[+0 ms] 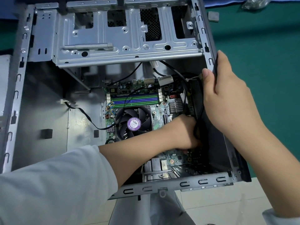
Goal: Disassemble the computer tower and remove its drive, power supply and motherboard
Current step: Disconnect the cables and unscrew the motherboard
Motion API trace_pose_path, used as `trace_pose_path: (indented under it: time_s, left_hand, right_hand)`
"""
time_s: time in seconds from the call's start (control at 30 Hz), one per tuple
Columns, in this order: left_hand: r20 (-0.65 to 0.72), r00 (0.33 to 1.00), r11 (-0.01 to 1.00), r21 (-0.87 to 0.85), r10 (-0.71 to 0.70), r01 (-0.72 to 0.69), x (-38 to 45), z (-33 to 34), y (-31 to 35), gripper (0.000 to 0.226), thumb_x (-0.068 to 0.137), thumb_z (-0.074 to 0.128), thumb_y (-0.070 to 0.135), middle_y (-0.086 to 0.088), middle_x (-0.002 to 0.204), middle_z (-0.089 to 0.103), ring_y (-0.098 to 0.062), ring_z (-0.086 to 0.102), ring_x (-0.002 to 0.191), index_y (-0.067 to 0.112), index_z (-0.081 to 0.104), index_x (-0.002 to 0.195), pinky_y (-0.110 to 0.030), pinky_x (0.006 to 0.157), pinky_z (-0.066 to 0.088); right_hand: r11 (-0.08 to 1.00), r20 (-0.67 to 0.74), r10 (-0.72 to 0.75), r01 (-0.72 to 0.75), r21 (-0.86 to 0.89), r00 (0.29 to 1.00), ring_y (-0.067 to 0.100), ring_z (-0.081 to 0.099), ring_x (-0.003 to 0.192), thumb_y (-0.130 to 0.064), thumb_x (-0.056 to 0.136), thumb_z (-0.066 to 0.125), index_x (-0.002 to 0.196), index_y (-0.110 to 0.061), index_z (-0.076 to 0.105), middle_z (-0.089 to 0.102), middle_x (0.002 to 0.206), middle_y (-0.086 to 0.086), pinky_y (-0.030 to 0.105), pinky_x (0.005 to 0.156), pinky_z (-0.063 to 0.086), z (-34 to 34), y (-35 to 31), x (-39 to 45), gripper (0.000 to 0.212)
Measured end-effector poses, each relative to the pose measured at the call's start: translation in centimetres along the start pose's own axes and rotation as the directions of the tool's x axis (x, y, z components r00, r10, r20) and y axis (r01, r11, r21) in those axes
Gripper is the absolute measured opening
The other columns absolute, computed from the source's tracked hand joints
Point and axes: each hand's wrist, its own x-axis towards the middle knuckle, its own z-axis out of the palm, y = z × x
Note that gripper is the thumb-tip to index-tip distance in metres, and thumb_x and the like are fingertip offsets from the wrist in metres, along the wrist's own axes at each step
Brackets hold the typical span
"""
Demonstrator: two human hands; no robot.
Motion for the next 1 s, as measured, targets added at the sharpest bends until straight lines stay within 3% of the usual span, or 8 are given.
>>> trace_pose_path:
  time_s: [0.2,0.27,0.37,0.47,0.73,0.83,0.93,1.0]
  left_hand:
    - [0.003,0.985,0.954,0.246,0.174,-0.17,-0.26,0.12,0.85,0.036,0.082,0.057,0.017,-0.003,0.048,0.035,-0.023,0.037,0.054,0.01,0.038,0.053,-0.026,0.044,0.023]
    - [0.02,0.976,0.937,0.278,0.215,-0.212,-0.28,0.19,0.9,0.033,0.082,0.056,0.016,-0.006,0.049,0.035,-0.027,0.04,0.056,0.01,0.038,0.055,-0.026,0.047,0.024]
    - [-0.011,0.991,0.979,0.157,0.133,-0.129,-0.14,0.15,0.53,0.037,0.082,0.059,0.018,-0.007,0.048,0.039,-0.035,0.057,0.066,0.009,0.039,0.052,-0.025,0.047,0.029]
    - [-0.037,0.999,1.0,0.001,0.014,-0.014,-0.02,0.03,0.07,0.023,0.081,0.065,0.021,-0.009,0.059,0.054,-0.027,0.057,0.064,0.005,0.058,0.065,-0.025,0.056,0.041]
    - [0.009,0.981,0.949,0.251,0.195,-0.191,-0.2,0.55,0.82,0.03,0.082,0.056,0.015,-0.004,0.047,0.035,-0.022,0.037,0.049,0.008,0.044,0.055,-0.022,0.04,0.023]
    - [-0.021,0.991,0.975,0.183,0.135,-0.129,-0.07,0.61,0.7,0.032,0.08,0.058,0.014,-0.007,0.049,0.041,-0.023,0.042,0.052,0.008,0.041,0.053,-0.025,0.045,0.029]
    - [-0.06,0.998,0.999,0.043,0.001,0.002,-0.05,0.04,0.37,0.023,0.08,0.063,0.02,-0.016,0.065,0.061,-0.023,0.053,0.06,0.003,0.058,0.065,-0.019,0.047,0.031]
    - [-0.04,0.999,0.999,0.043,-0.007,0.008,-0.15,-0.23,0.41,0.024,0.081,0.063,0.02,-0.015,0.065,0.062,-0.023,0.055,0.061,0.002,0.06,0.066,-0.02,0.047,0.032]
  right_hand:
    - [1.0,0.003,0.001,-0.001,-0.002,1.0,0.041,0.054,0.101,-0.035,0.102,0.028,0.149,-0.017,0.017,0.056,0.124,0.017,0.037,0.072,0.029,0.05,0.05,0.08,0.052]
    - [1.0,0.006,0.0,0.0,-0.002,1.0,0.041,0.053,0.101,-0.035,0.102,0.027,0.149,-0.017,0.017,0.056,0.124,0.017,0.038,0.072,0.03,0.06,0.01,0.1,0.052]
    - [1.0,0.005,-0.002,0.002,0.002,1.0,0.041,0.053,0.101,-0.035,0.102,0.027,0.149,-0.016,0.017,0.056,0.124,0.017,0.038,0.072,0.03,0.05,-0.02,0.08,0.052]
    - [1.0,0.006,-0.003,0.003,-0.002,1.0,0.042,0.053,0.101,-0.035,0.102,0.027,0.149,-0.016,0.017,0.056,0.125,0.017,0.038,0.071,0.029,0.08,0.01,0.01,0.052]
    - [1.0,0.007,0.001,-0.001,0.01,1.0,0.041,0.053,0.1,-0.036,0.102,0.027,0.149,-0.017,0.017,0.056,0.124,0.016,0.039,0.073,0.033,0.0,0.06,0.04,0.052]
    - [1.0,0.003,-0.004,0.004,0.014,1.0,0.041,0.054,0.1,-0.036,0.102,0.027,0.149,-0.017,0.018,0.056,0.124,0.015,0.039,0.072,0.032,0.06,0.12,0.08,0.052]
    - [1.0,0.003,-0.004,0.004,0.021,1.0,0.041,0.053,0.101,-0.036,0.102,0.027,0.149,-0.017,0.018,0.057,0.124,0.015,0.038,0.072,0.031,0.03,0.1,0.05,0.052]
    - [1.0,0.002,0.0,0.0,0.019,1.0,0.041,0.053,0.102,-0.036,0.102,0.027,0.149,-0.017,0.017,0.056,0.125,0.016,0.037,0.072,0.03,-0.02,0.09,0.05,0.052]
